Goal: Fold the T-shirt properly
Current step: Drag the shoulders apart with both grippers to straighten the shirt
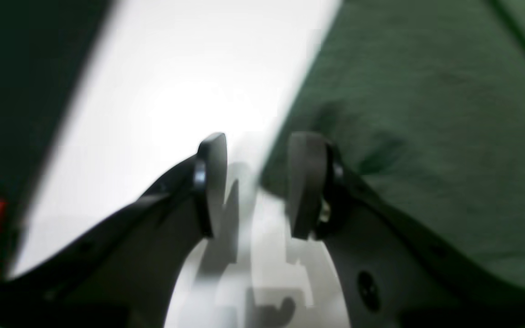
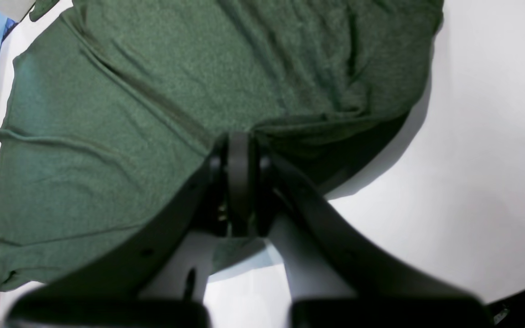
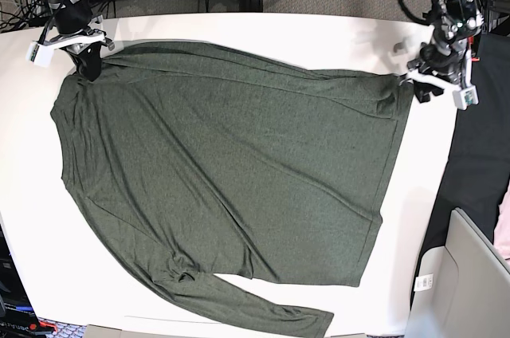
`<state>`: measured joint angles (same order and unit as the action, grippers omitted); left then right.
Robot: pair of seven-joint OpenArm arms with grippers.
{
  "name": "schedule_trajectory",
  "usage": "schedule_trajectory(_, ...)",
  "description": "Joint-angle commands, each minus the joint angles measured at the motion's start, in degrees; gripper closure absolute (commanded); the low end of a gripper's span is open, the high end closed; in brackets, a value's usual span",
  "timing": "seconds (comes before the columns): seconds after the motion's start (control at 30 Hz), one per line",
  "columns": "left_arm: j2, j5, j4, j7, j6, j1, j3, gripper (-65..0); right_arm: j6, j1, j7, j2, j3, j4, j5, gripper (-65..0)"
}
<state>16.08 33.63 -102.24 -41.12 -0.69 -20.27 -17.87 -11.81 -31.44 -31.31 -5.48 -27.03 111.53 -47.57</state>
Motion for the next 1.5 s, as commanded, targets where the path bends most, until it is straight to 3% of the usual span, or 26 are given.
schedule_trajectory(0.0,0.6,0.6,-2.1,-0.4,0.6,-0.3,-0.2,-22.9,-0.6,-0.2,1.3,-0.5,-0.1,0.9,-0.6,-0.2)
schedule_trajectory(0.1,0.3,1.1,-5.0,-5.4,0.8,-1.1,-0.2,-25.0,-0.6,-0.2,1.3,-0.5,-0.1,0.8,-0.6,-0.2)
schedule_trajectory(0.23,0.2,8.1,-6.2,-12.4,0.8,-1.7,-0.5,-26.9,-0.6,-0.2,1.3,-0.5,-0.1,0.8,-0.6,-0.2)
schedule_trajectory(0.43,-1.8,13.3,-4.1,-16.9,0.8,-1.4,-4.7,-27.2,-0.6,-0.2,1.3,-0.5,-0.2,0.8,-0.6,-0.2)
schedule_trajectory(0.67,-3.3,13.4,0.5,-17.5,0.8,1.1,-5.0,-30.6,-0.6,-0.2,1.3,-0.5,-0.1,0.8,-0.6,-0.2)
schedule_trajectory(1.23,-7.0,13.1,7.7,-16.9,0.8,7.7,-4.4,-30.4,-0.6,-0.3,1.3,-0.5,-0.2,0.8,-0.6,-0.2)
schedule_trajectory(1.33,-7.3,13.0,9.1,-16.9,0.9,9.1,-4.4,-26.2,-0.6,-0.3,1.3,-0.5,-0.3,0.8,-0.7,-0.2)
schedule_trajectory(1.47,-7.4,13.1,12.7,-16.9,0.9,10.9,-4.4,-10.5,-0.6,-0.3,1.3,-0.5,-0.4,0.9,-0.8,-0.2)
